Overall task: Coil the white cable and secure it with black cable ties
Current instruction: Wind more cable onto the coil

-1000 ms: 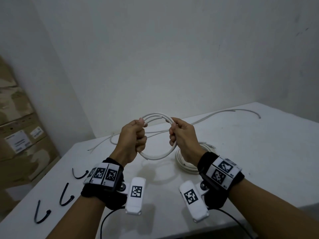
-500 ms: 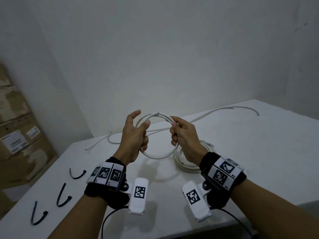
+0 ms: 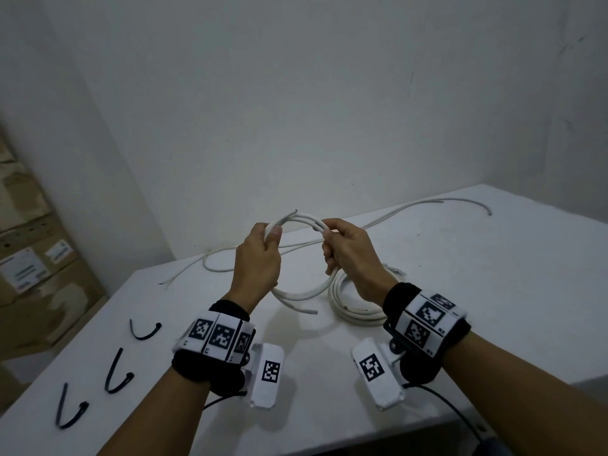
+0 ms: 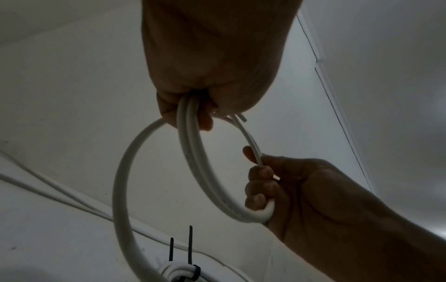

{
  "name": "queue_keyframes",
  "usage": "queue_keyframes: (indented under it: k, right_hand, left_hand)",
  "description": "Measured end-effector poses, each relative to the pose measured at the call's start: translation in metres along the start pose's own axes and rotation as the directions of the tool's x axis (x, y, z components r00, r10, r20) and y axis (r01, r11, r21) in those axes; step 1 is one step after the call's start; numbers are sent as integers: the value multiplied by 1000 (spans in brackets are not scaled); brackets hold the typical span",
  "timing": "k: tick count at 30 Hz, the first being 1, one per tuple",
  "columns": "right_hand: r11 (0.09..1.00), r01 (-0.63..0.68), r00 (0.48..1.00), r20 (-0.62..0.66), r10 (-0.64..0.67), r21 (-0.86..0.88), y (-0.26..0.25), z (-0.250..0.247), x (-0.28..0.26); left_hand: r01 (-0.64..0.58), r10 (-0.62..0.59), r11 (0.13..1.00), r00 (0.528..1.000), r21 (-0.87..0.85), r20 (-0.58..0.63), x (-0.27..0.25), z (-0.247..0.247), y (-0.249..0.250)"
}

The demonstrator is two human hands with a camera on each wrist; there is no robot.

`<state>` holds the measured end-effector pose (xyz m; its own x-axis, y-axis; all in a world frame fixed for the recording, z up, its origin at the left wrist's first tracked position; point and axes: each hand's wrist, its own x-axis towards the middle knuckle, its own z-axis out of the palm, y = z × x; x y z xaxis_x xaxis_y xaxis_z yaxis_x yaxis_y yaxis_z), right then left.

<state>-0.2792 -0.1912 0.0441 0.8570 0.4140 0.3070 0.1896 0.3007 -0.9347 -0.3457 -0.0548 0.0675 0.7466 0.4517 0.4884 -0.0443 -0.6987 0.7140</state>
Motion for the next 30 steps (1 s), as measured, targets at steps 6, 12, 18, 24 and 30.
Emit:
queue_keyframes:
  k: [6, 12, 18, 24, 30]
  right_hand:
    - [962, 94, 995, 64, -81, -256, -7, -1, 2]
    - [672, 336, 941, 268, -207, -660, -20, 5, 17]
    - [658, 328, 942, 281, -180, -677, -24, 8, 23]
    - [697, 328, 945, 233, -231, -638, -19, 10, 28]
    - [723, 340, 940, 230, -250, -602, -15, 8, 29]
  left_hand:
    - [-39, 38, 989, 999, 141, 5, -1, 2, -1]
    - [-30, 26, 991, 999, 127, 35, -3, 6, 2]
    - [-8, 2, 995, 998, 99, 64, -6, 6, 0]
    - [-18, 11, 983, 999, 181, 40, -7, 8, -2]
    - [-170, 170, 929, 985, 329, 31, -7, 5, -13]
